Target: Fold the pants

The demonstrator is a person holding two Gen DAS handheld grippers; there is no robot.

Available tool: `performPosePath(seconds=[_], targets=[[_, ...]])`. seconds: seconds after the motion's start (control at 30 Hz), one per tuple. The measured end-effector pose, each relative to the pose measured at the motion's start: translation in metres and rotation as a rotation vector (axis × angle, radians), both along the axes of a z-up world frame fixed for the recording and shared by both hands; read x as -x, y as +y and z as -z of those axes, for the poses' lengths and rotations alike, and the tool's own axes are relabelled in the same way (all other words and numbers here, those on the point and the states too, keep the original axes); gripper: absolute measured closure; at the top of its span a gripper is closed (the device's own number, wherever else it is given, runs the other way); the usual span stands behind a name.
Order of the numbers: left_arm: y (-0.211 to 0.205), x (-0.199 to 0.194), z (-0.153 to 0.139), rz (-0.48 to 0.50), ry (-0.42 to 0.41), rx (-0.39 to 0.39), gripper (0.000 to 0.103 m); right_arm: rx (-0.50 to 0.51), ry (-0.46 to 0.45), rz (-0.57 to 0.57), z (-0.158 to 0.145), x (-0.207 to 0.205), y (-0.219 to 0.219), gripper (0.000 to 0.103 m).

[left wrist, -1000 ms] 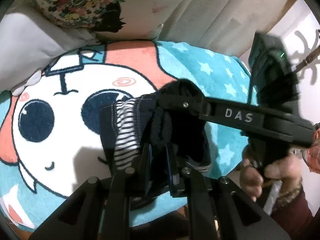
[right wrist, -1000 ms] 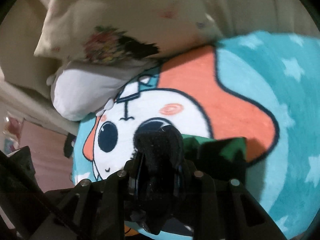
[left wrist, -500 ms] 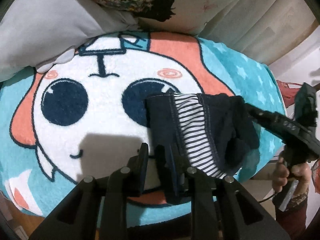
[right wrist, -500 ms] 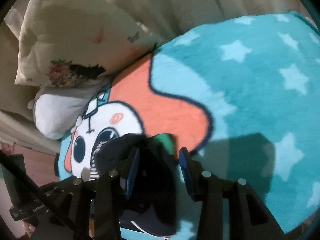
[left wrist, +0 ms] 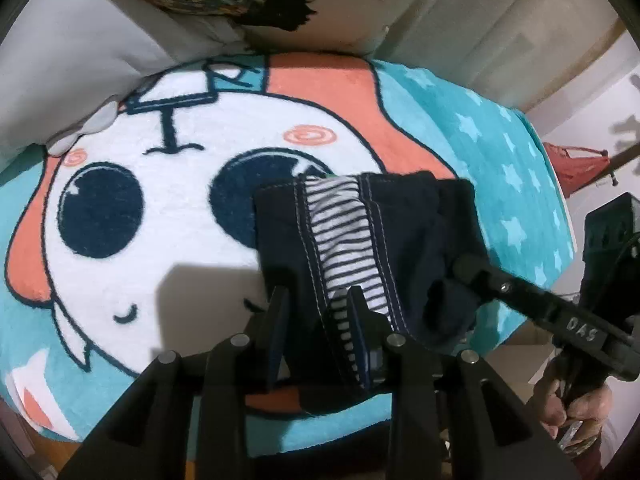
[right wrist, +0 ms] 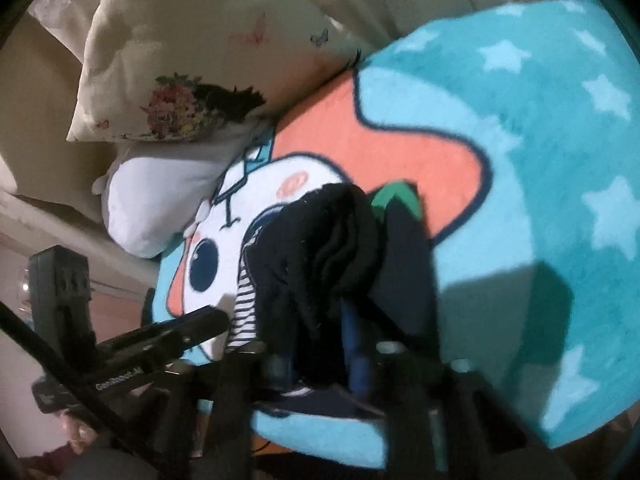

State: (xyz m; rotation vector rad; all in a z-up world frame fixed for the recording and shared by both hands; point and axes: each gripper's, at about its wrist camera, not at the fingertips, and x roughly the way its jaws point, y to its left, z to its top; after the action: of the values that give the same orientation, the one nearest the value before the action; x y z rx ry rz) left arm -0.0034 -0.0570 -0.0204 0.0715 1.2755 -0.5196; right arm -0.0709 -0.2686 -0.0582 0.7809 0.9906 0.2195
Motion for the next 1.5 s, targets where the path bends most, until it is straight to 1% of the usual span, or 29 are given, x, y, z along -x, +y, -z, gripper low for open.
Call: performPosePath(seconds=[0.07,0.17,0.27,0.4,0.53,0.6,0.63,0.67,0.7,0.73,0.8,0.87,0.9,1.0,1.07,1.1,1.13,1.17,1.23,1.3,1.37,1.47,1.5], targets=[[-0.002,0.0,0.001,0.009,-0.001,-0.001,0.075,0.004,-0.02,0.021,-0.004,0.007,-0.005,0.085],[-0.002,-0.002,0.002,0.013,-0.001,-0.002,0.075,0.024,-0.02,0.068,-0.007,0.019,-0.016,0.086],[-0.003,-0.001,0.005,0.02,0.002,-0.007,0.074,0.047,0.017,0.11,0.002,0.03,-0.025,0.086],[-0.009,0.005,0.014,0.053,0.02,-0.01,0.074,0.053,0.059,0.134,0.016,0.031,-0.03,0.086],[-0.02,0.018,0.019,0.112,0.015,-0.012,0.074,0.125,0.09,0.136,0.025,0.027,-0.027,0.083],[-0.023,0.022,0.022,0.13,0.011,-0.024,0.073,0.137,0.098,0.146,0.028,0.026,-0.028,0.076],[-0.024,0.022,0.024,0.132,0.012,-0.029,0.07,0.147,0.104,0.154,0.029,0.027,-0.029,0.072],[-0.025,0.022,0.028,0.131,0.015,-0.036,0.069,0.153,0.114,0.164,0.031,0.027,-0.031,0.062],[-0.024,0.021,0.031,0.128,0.019,-0.042,0.065,0.155,0.123,0.172,0.032,0.028,-0.033,0.054],[-0.024,0.019,0.035,0.122,0.024,-0.052,0.061,0.153,0.131,0.179,0.034,0.028,-0.035,0.052],[-0.023,0.016,0.04,0.105,0.037,-0.061,0.059,0.125,0.136,0.183,0.034,0.031,-0.039,0.052],[-0.02,0.015,0.035,0.091,0.029,-0.054,0.059,0.111,0.116,0.204,0.025,0.035,-0.042,0.051],[-0.018,0.016,0.031,0.086,0.016,-0.052,0.059,0.116,0.091,0.224,0.014,0.039,-0.044,0.051],[-0.014,0.021,0.004,0.078,-0.087,-0.029,0.059,0.143,-0.003,0.267,-0.018,0.046,-0.048,0.05],[-0.017,0.027,-0.013,0.106,-0.157,0.002,0.059,0.132,-0.068,0.257,-0.037,0.044,-0.046,0.051],[-0.02,0.032,-0.019,0.139,-0.18,0.023,0.059,0.104,-0.099,0.233,-0.044,0.039,-0.044,0.052],[-0.026,0.037,-0.021,0.178,-0.184,0.033,0.059,0.075,-0.113,0.205,-0.047,0.033,-0.041,0.053],[-0.031,0.041,-0.019,0.214,-0.175,0.032,0.059,0.039,-0.114,0.17,-0.046,0.024,-0.037,0.053],[-0.043,0.048,-0.005,0.276,-0.125,0.016,0.059,0.015,-0.082,0.133,-0.036,0.006,-0.03,0.053],[-0.051,0.05,0.014,0.306,-0.071,-0.008,0.059,0.044,-0.041,0.123,-0.019,-0.009,-0.027,0.054],[-0.052,0.047,0.026,0.297,-0.048,-0.031,0.059,0.048,0.033,0.14,0.008,-0.025,-0.029,0.055],[-0.049,0.043,0.031,0.281,-0.032,-0.026,0.059,0.027,0.06,0.185,0.023,-0.027,-0.037,0.054],[-0.048,0.042,0.029,0.277,-0.028,-0.026,0.059,0.022,0.078,0.193,0.025,-0.027,-0.04,0.05]])
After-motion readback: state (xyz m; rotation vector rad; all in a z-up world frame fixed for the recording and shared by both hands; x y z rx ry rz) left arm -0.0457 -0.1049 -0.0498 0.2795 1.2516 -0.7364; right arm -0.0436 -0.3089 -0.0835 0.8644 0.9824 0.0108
